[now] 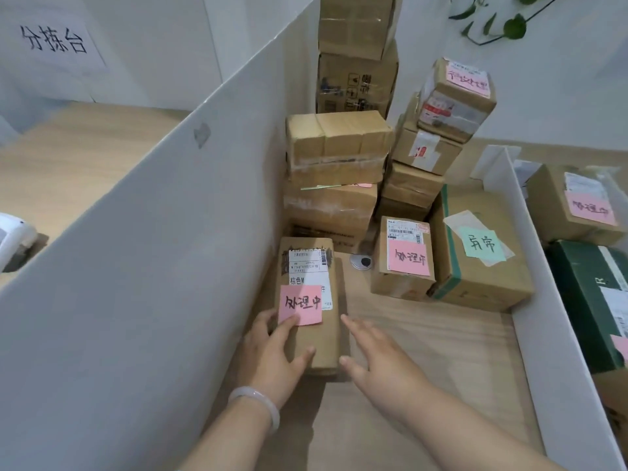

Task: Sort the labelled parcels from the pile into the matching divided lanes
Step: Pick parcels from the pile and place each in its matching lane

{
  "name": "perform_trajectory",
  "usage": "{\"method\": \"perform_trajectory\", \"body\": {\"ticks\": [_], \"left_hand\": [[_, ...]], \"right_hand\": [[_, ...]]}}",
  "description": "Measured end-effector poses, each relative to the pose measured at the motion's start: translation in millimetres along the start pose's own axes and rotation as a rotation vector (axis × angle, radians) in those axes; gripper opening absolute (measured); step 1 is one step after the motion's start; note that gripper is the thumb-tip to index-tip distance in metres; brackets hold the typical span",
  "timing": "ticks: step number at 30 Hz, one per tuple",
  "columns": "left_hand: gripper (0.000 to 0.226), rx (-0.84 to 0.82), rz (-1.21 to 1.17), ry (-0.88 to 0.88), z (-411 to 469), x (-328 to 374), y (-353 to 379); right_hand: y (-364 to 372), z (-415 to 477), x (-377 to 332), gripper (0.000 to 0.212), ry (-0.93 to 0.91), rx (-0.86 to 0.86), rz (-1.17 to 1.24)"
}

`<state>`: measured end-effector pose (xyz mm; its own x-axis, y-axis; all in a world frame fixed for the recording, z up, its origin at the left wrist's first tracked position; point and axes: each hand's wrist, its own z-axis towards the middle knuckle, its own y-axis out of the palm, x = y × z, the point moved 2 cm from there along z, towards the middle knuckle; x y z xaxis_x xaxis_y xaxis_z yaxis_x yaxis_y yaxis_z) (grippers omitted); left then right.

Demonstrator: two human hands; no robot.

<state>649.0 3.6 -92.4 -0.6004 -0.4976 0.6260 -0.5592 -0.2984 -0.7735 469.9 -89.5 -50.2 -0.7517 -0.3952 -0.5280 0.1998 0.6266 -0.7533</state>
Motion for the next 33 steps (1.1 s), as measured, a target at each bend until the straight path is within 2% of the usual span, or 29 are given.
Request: {"method": "perform_trajectory", "body": {"ticks": [2,4,6,10,14,19,27,33], "left_hand": [[0.071,-0.018,-0.09,-0.057,-2,-2,3],[0.085,-0.128,-0.188,-0.137,1,-1,6],[0.09,-0.194,-0.313,-0.128,2,0,8],[0.089,-0.157,-0.422,-0.123,-8,2,7],[0.082,-0.144,-0.503,-0.033,-29,25,3],[0.076,-0.119,-0.567,0.056,-59,55,-3],[0.074,-0.233,-0.606,0.3,-102,156,0],[0.083,-0.335,-0.632,0.344,-144,219,22]], "right_hand": [[8,12,-1,0.069,0.019,-0.026,0.017],[17,21,-1,0.074,0.046,-0.06,0.082],[24,23,-2,0.078,0.043,-0.078,0.175],[25,9,1,0.075,0.031,-0.039,0.239],[22,-23,9,0.077,0.03,0.103,0.313],[7,-76,8,0.062,0.025,0.314,0.514],[-50,-175,45,0.06,0.047,0.539,0.622],[-79,-238,86,0.058,0.077,0.655,0.703]]}}
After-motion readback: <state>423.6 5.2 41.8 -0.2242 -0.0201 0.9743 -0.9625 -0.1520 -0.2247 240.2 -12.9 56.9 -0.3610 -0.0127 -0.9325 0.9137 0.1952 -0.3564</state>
